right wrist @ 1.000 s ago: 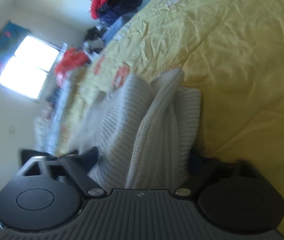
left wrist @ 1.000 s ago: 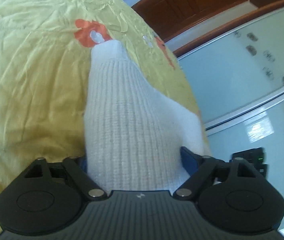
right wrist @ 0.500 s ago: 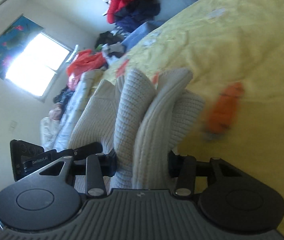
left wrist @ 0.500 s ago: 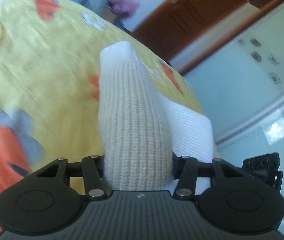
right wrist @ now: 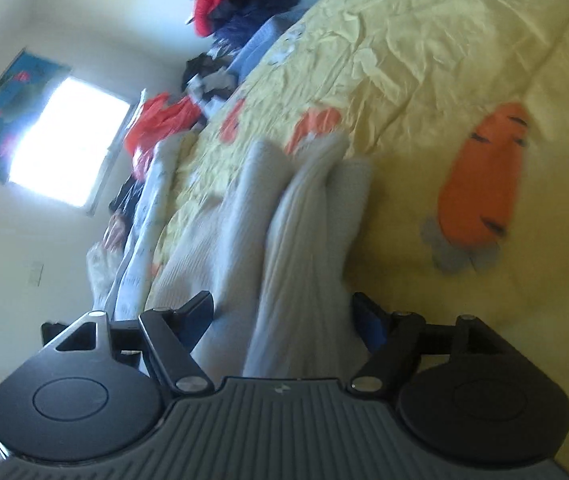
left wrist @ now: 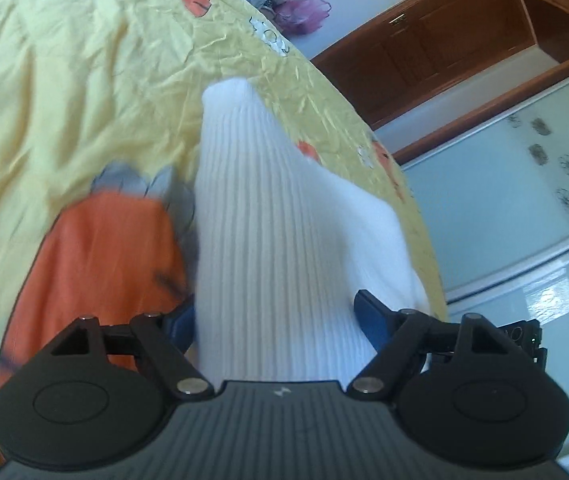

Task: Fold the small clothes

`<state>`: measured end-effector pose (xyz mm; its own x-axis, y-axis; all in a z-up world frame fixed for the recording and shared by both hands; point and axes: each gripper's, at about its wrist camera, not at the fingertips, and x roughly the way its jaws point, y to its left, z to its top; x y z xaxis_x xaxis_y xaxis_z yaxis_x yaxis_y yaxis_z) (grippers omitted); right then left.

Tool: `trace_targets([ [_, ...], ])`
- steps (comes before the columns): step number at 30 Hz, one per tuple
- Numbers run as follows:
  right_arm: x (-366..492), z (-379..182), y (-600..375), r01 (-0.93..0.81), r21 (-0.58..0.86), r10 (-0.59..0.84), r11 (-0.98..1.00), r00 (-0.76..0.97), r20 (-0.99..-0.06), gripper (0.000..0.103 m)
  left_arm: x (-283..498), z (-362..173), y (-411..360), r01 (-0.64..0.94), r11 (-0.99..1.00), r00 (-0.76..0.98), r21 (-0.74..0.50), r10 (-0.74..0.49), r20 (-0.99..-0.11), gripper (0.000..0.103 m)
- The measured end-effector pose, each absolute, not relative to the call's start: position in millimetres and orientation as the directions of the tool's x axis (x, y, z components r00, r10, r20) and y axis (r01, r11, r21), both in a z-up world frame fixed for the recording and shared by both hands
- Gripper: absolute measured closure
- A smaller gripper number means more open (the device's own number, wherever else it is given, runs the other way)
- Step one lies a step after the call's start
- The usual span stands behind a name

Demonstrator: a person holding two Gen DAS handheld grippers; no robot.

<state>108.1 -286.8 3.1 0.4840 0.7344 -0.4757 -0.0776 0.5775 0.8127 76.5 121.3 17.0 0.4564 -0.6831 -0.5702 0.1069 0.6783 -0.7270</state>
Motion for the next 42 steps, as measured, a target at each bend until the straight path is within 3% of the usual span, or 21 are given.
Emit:
trace_targets([
  [6,84.2,3.6,-267.5,-0.142,0.756,0.719,0.638,0.461,-0.520,0.014,58.4,4.7,118.9,0.110,0.642,0.430,-0.759,-0.719,-0.546,0.022],
  [8,90.9,4.2,-256.6,-0.151,0.716,0.691,0.682,0.453,-0.563,0.018,57.6,3.7,111.6,0.109,0.652,0.419,-0.751,-0.715,-0.560,0.023],
  [12,89.0,12.3,-248.4,-0.207,0.670,0.682,0.713,0.425,-0.595,0.047,44.0,23.8,98.1,0.183,0.725,0.461,-0.664,-0.660,-0.593,0.049],
  [16,70.0,22.7,-260.0,-0.243,0.674,0.703,0.698,0.416,-0.577,0.051,33.8,33.7,91.5,0.241,0.740,0.442,-0.628,-0.660,-0.607,0.049],
  [18,64.3,11.4,-267.1,-0.215,0.680,0.692,0.701,0.435,-0.576,0.051,30.6,26.3,84.0,0.277,0.776,0.459,-0.567,-0.625,-0.631,0.042],
  [20,65.9,-1.1,-273.3,-0.175,0.731,0.710,0.660,0.465,-0.529,0.044,31.0,21.7,80.1,0.273,0.797,0.494,-0.539,-0.597,-0.632,0.031],
  [21,67.3,-4.9,-275.9,-0.141,0.745,0.705,0.652,0.475,-0.527,0.029,29.1,24.8,81.0,0.265,0.806,0.504,-0.529,-0.583,-0.637,0.030],
  [22,66.8,-5.4,-278.9,-0.115,0.752,0.700,0.649,0.476,-0.532,0.024,26.3,32.0,82.5,0.263,0.818,0.517,-0.511,-0.566,-0.641,0.030],
  [24,63.2,7.9,-288.0,-0.100,0.760,0.689,0.643,0.509,-0.516,0.023,13.0,55.0,86.7,0.267,0.862,0.589,-0.431,-0.500,-0.635,0.031],
  [27,53.3,52.0,-303.0,-0.113,0.685,0.555,0.719,0.687,-0.469,0.025,-15.7,96.8,74.2,0.305,0.937,0.781,-0.168,-0.347,-0.519,0.029],
  [29,55.0,77.2,-301.9,-0.129,0.669,0.507,0.732,0.758,-0.410,0.025,-24.6,107.4,53.9,0.327,0.944,0.834,-0.047,-0.312,-0.454,0.025],
  [31,68.4,93.8,-283.1,-0.193,0.676,0.553,0.711,0.748,-0.368,0.024,-20.1,97.7,28.1,0.379,0.925,0.824,0.032,-0.322,-0.467,0.025],
  [32,78.4,94.6,-271.7,-0.195,0.669,0.559,0.717,0.735,-0.385,0.022,-14.5,87.1,14.3,0.399,0.914,0.810,0.068,-0.317,-0.493,0.025],
  [34,104.1,87.6,-245.5,-0.161,0.608,0.537,0.777,0.674,-0.507,0.023,-2.9,65.5,-8.4,0.418,0.900,0.779,0.121,-0.287,-0.557,0.025],
  [35,117.2,79.6,-234.7,-0.131,0.556,0.492,0.821,0.657,-0.571,0.026,0.1,57.4,-16.3,0.414,0.898,0.781,0.152,-0.264,-0.566,0.018],
  [37,137.4,58.4,-229.4,-0.030,0.470,0.384,0.882,0.623,-0.682,0.039,4.0,49.5,-20.0,0.392,0.907,0.787,0.155,-0.243,-0.567,0.014],
  [42,148.4,38.2,-235.2,-0.002,0.557,0.448,0.831,0.597,-0.665,0.039,8.6,48.0,-17.3,0.377,0.919,0.783,0.118,-0.248,-0.570,0.013],
])
